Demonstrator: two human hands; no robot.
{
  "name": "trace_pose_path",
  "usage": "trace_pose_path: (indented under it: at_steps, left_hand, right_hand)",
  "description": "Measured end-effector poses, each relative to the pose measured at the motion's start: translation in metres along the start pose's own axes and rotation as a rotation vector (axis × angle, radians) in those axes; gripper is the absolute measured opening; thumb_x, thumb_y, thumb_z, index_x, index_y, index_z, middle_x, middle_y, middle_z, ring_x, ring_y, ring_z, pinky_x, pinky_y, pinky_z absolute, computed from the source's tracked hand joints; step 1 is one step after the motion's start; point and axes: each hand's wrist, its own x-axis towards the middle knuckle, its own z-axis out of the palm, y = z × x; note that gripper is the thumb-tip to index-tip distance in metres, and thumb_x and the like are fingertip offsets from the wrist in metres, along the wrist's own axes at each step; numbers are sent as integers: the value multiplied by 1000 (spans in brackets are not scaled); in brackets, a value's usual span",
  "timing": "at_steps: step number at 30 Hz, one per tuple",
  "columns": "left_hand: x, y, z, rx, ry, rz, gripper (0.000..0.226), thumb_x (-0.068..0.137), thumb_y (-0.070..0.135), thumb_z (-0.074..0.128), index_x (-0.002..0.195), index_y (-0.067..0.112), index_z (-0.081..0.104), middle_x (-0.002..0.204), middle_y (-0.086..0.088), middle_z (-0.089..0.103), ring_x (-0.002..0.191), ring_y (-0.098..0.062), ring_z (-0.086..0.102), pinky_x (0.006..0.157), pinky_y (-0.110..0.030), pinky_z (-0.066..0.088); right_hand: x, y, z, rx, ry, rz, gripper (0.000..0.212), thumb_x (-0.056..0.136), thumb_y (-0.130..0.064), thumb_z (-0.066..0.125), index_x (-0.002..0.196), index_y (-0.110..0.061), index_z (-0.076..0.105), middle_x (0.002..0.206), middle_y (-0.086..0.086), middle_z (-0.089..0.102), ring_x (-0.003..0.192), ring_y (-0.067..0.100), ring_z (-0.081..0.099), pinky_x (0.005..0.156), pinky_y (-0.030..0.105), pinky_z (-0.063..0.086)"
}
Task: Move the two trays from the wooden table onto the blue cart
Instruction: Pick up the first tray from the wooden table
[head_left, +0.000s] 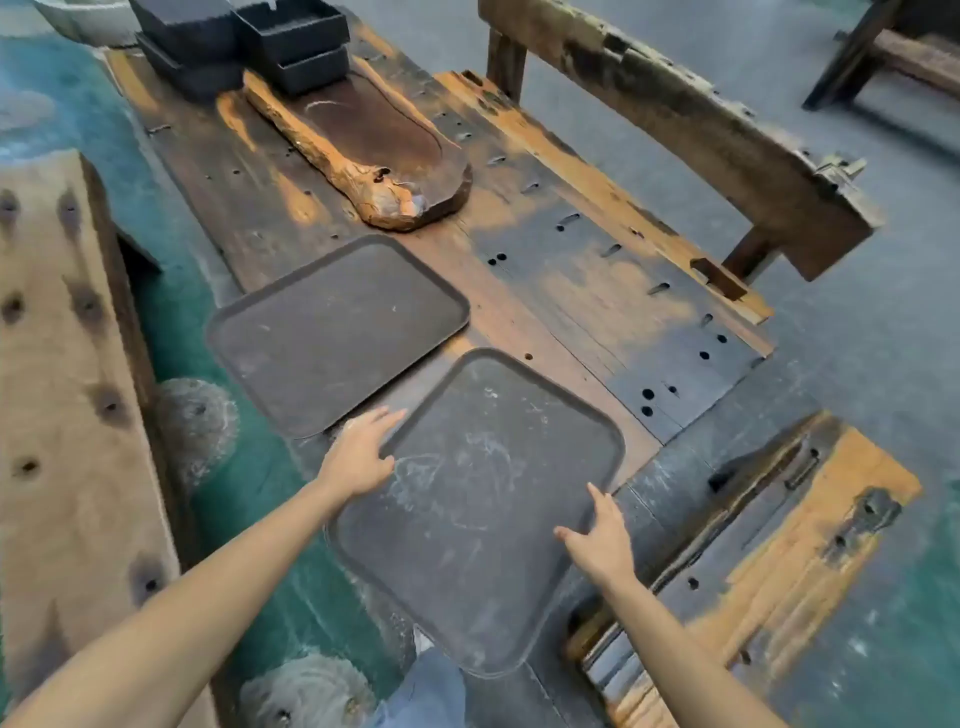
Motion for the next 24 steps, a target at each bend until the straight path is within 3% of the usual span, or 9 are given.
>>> trace_pose_path:
  at_steps: [4, 8, 12, 17, 20, 22, 24]
  left_hand:
    - [23, -7, 9, -51, -81, -47, 78, 74, 3, 68, 148, 11, 41, 151, -13, 46, 139, -27, 42, 111, -30, 29]
    - [43, -16, 25, -48, -200, -100, 84, 73, -1, 63, 151, 15, 36, 151, -13, 44, 138, -28, 42, 111, -35, 35]
    - [58, -27, 35, -97, -197, -178, 81, 72, -4, 60, 149, 12, 39, 142, -18, 49, 132, -32, 48, 108, -37, 39]
    - [80, -32, 34, -360, -180, -351, 61, 82, 0, 66, 140, 6, 51, 138, -17, 58, 124, -28, 57, 100, -29, 40]
    - [87, -29, 29, -521, -234, -466, 40, 95, 26, 58, 131, 10, 61, 136, -10, 61, 123, -26, 57, 107, -33, 39]
    - [89, -21, 22, -704, -300, -596, 41, 97, 41, 47, 120, 12, 65, 112, -9, 67, 94, -23, 61, 85, -35, 47]
    - [91, -14, 15, -815, -298, -660, 47, 98, 47, 38, 116, 10, 61, 89, -6, 58, 75, -19, 52, 67, -33, 39]
  right_hand:
    - [1, 8, 9, 100, 24, 175, 92, 80, -15, 76, 157, -28, 27, 161, 4, 34, 145, 27, 34, 116, 47, 34]
    - [5, 18, 19, 157, 40, 306, 95, 81, -4, 69, 158, -33, 21, 150, 6, 49, 124, 28, 55, 98, 38, 47]
    - [20, 27, 33, 348, 37, 422, 86, 85, 14, 55, 158, -14, 20, 133, 15, 62, 115, 32, 62, 106, 47, 45]
    - [26, 27, 36, 526, 75, 463, 68, 85, 13, 51, 146, -17, 47, 113, 13, 73, 106, 33, 68, 91, 47, 54]
    - [23, 24, 28, 736, 63, 539, 41, 88, -3, 51, 116, -29, 66, 105, 0, 74, 102, 26, 69, 80, 41, 56]
    - [24, 26, 20, 853, 15, 585, 27, 93, -21, 53, 114, -32, 66, 107, -3, 75, 102, 18, 67, 79, 38, 55]
    - [26, 33, 15, 912, -8, 601, 25, 96, -39, 52, 116, -30, 65, 109, 2, 73, 104, 19, 65, 80, 41, 53]
